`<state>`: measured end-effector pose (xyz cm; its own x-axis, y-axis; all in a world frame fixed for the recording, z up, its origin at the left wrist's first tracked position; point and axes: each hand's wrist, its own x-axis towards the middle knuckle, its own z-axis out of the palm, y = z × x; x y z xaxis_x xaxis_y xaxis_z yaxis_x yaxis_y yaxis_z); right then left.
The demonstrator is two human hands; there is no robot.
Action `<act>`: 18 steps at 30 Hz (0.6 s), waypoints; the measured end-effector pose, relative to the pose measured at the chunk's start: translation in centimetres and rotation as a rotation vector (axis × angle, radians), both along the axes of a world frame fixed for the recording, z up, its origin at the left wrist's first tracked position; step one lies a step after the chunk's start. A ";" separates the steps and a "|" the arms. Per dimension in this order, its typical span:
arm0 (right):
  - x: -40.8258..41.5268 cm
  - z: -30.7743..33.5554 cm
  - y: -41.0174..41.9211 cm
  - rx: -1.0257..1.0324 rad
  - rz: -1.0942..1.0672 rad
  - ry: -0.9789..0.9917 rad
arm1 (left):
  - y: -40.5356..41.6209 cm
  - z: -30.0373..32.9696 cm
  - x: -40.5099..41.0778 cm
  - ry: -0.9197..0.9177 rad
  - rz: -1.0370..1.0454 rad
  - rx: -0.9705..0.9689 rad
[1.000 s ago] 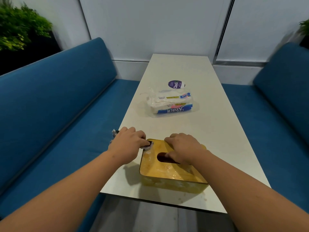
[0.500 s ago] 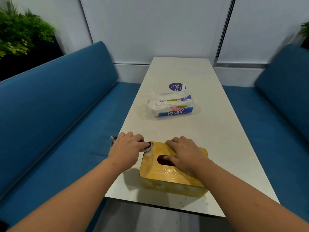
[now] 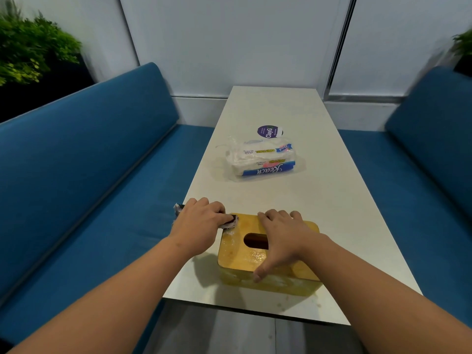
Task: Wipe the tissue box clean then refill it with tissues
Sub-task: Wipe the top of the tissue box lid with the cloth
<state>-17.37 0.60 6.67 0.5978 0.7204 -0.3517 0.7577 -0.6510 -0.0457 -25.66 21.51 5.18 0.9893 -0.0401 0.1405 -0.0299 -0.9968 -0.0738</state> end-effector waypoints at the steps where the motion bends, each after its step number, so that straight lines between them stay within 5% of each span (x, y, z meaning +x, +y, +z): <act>1: 0.0 0.2 0.2 -0.009 0.013 -0.014 | 0.0 -0.1 0.0 0.001 -0.011 0.007; 13: -0.2 0.9 0.6 -0.033 -0.002 0.011 | 0.6 0.6 0.1 0.001 0.037 0.029; 18: -0.3 0.9 0.5 -0.015 -0.019 0.025 | -1.8 1.0 0.9 0.013 -0.198 0.110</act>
<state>-17.64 1.08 7.58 0.6023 0.7032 -0.3779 0.7436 -0.6664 -0.0547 -24.81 19.73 6.22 0.9623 -0.2480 0.1119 -0.2258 -0.9574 -0.1801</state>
